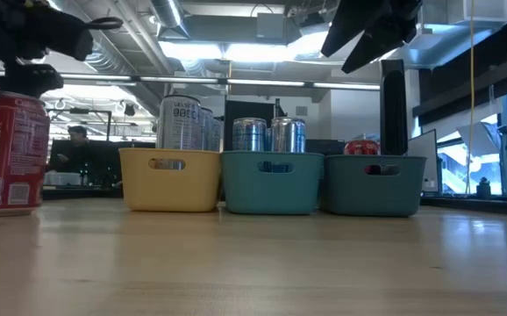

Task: Sort soda cans
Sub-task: Put the top red-white soda can into the blue bin

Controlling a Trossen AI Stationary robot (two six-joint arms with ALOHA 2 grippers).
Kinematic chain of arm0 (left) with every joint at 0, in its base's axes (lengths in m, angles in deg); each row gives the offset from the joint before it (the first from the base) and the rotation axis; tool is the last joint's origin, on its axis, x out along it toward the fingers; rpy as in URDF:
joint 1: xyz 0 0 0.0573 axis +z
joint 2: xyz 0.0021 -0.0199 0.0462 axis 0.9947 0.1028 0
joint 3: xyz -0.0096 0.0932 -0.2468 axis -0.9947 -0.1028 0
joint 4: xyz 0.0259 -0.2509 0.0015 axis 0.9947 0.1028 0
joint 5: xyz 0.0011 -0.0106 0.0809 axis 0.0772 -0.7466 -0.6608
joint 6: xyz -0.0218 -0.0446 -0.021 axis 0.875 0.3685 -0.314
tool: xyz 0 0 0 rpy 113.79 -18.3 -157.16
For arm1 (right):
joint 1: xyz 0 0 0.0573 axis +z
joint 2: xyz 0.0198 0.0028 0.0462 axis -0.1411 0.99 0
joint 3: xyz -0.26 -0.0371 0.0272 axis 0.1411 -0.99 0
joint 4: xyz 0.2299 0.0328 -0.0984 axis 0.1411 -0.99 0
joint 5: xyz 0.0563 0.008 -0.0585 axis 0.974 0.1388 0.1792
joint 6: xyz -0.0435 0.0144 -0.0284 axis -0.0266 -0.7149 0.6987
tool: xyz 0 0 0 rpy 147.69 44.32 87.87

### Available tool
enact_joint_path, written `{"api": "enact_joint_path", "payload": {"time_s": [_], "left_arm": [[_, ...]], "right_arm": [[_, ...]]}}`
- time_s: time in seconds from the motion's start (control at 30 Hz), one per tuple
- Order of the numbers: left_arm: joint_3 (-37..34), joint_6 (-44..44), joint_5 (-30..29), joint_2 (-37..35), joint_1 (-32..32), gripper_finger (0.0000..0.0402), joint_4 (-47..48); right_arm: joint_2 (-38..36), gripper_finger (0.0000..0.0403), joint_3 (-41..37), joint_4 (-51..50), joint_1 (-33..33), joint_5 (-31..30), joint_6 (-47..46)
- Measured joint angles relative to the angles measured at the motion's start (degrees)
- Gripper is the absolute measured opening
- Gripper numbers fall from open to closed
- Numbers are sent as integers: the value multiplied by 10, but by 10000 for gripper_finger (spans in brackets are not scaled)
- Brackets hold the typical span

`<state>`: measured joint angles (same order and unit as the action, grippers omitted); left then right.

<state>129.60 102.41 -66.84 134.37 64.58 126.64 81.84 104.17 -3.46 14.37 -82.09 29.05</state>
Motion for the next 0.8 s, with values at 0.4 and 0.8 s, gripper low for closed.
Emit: {"api": "enact_joint_path", "payload": {"time_s": [0.4, 0.8], "left_arm": [[-2, 8, 3, 7, 10, 306, -62], [-2, -5, -1, 11, 23, 306, -89]], "right_arm": [[0, 376, 0, -1, 0, 0, 1], [0, 376, 0, -1, 0, -6, 0]]}}
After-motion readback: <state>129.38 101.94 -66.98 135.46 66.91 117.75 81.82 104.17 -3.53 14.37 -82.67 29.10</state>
